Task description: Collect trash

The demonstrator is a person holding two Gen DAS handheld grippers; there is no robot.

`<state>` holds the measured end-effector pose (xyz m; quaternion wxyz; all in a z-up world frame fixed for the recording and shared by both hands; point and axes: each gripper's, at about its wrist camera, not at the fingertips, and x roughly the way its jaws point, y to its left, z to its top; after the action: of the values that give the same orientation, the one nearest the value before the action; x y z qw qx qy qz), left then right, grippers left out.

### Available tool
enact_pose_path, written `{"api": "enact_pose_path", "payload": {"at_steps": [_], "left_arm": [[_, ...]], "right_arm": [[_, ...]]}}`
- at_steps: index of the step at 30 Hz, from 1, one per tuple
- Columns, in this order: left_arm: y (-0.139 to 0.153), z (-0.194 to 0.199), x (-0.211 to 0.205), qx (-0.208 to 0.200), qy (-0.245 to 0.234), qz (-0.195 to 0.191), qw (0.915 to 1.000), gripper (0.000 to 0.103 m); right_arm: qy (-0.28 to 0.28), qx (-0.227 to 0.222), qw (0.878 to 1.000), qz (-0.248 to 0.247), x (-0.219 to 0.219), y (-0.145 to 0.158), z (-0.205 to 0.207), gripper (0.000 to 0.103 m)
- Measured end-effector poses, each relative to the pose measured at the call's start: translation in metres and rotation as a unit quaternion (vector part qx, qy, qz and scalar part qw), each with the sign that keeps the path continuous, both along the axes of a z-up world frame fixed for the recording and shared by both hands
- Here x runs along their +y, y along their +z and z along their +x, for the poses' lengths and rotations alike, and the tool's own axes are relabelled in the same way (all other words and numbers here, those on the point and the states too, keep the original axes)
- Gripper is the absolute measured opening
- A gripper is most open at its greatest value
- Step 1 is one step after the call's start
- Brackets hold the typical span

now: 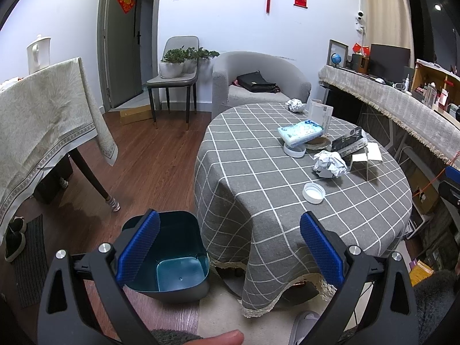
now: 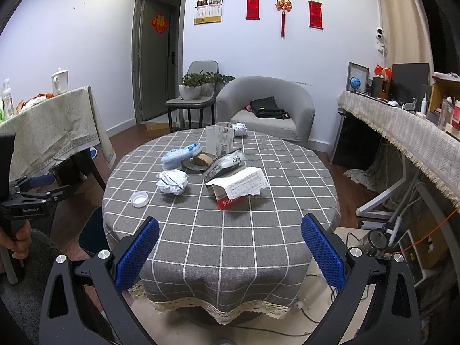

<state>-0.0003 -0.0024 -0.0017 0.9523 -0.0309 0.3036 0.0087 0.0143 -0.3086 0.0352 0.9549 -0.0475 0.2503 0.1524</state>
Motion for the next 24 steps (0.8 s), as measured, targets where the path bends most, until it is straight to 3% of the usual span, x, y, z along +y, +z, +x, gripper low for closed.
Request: {"api": "enact_pose_path", "payload": {"at_steps": [7, 11, 16, 18, 21, 24], "left_arm": [[0.007, 0.001, 0.000, -0.001, -0.030, -0.019, 0.9994, 0.099], [0.010, 0.007, -0.007, -0.008, -0.050, -0.010, 0.9987, 0.099], [0.012, 0.021, -0.021, -0.007, -0.104, -0.016, 0.9944, 0.098], [0.009, 0.027, -0.030, -0.006, -0.122, -0.013, 0.9924, 0.096], [0.002, 0.038, -0.042, 0.005, -0.149, -0.006, 0.9888, 0.080], [-0.007, 0.049, -0.050, 0.016, -0.168, -0.007, 0.9857, 0.076]], "right_arm": [[0.013, -0.028, 1.000, 0.005, 0.000, 0.024, -0.003, 0.100], [0.034, -0.040, 0.999, 0.008, 0.012, 0.036, 0.005, 0.100], [0.088, -0.019, 0.996, 0.016, 0.031, 0.033, 0.030, 0.100], [0.106, -0.004, 0.994, 0.021, 0.039, 0.029, 0.043, 0.100], [0.128, 0.018, 0.991, 0.032, 0.050, 0.024, 0.059, 0.099], [0.146, 0.034, 0.988, 0.036, 0.060, 0.021, 0.073, 0.089]]}}
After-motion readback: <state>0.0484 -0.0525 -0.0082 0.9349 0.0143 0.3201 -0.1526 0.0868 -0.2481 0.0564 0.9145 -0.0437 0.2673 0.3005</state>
